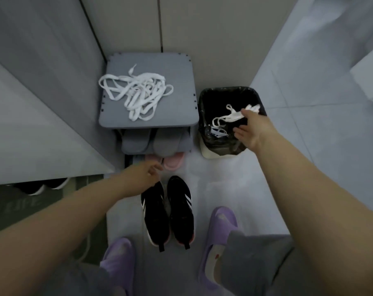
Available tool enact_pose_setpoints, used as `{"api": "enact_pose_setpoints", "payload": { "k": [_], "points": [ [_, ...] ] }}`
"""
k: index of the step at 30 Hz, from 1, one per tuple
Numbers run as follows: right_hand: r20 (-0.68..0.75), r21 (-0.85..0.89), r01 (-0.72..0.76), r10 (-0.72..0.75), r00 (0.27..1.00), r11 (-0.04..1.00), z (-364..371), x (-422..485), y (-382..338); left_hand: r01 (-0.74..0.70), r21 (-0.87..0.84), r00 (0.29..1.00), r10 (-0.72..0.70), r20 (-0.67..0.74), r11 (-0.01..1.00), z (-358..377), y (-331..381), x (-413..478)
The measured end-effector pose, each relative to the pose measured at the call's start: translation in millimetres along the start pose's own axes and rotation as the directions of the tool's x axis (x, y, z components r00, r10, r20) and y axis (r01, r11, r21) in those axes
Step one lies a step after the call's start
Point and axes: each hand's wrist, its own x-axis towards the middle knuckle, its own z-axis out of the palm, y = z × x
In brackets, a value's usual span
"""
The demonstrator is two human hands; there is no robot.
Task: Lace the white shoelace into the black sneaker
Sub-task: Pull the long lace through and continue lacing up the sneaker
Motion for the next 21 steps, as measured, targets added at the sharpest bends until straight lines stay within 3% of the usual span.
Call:
{"api": "enact_pose_setpoints", "payload": {
  "k": [2,4,6,8,10,12,15,18,19,21],
  "points": [
    [-0.012,-0.198,0.02,-0.022,1.0,0.98,9.5,-5.0,9.0,-0.057,0.062,0.998,0.059,-0.032,0.996,-27.8,7.5,-7.2],
    [0.012,-0.373,0.173,-0.181,0.983,0.912,24.9,-8.1,21.8,-0.112,0.028,0.985,0.115,-0.127,0.993,-49.7,15.6,-8.3],
    [0.122,-0.54,0.432,-0.44,0.889,0.723,46.5,-11.2,31.9,-0.14,-0.097,0.963,0.112,-0.244,0.985,-65.5,20.9,-5.3],
    [0.298,-0.625,0.617,-0.585,0.754,0.477,70.9,-12.8,39.6,-0.17,-0.198,0.933,0.093,-0.347,0.965,-77.8,24.8,1.8],
    [0.467,-0.653,0.697,-0.567,0.678,0.296,96.3,-13.2,48.6,-0.192,-0.181,0.904,0.102,-0.415,0.965,-87.0,27.4,9.2],
    [0.584,-0.674,0.717,-0.466,0.664,0.178,120.3,-15.7,60.5,-0.199,-0.165,0.889,0.107,-0.445,0.966,-91.9,25.3,15.2],
    [0.631,-0.71,0.704,-0.436,0.642,0.01,143.2,-13.7,78.0,-0.158,-0.144,0.894,0.08,-0.441,0.977,-94.5,15.2,21.7],
    [0.617,-0.725,0.688,-0.471,0.63,-0.03,152.1,-14.5,84.0,-0.053,-0.154,0.912,-0.015,-0.409,0.987,-95.7,6.5,27.1],
    [0.618,-0.705,0.709,-0.483,0.62,0.008,153.0,-15.7,84.1,-0.017,-0.234,0.929,-0.071,-0.364,0.972,-94.5,7.5,26.4],
    [0.596,-0.606,0.774,-0.541,0.594,0.182,151.1,-24.3,78.8,0.095,-0.469,0.97,-0.187,-0.154,0.878,-89.6,17.5,19.6]
  ]
}}
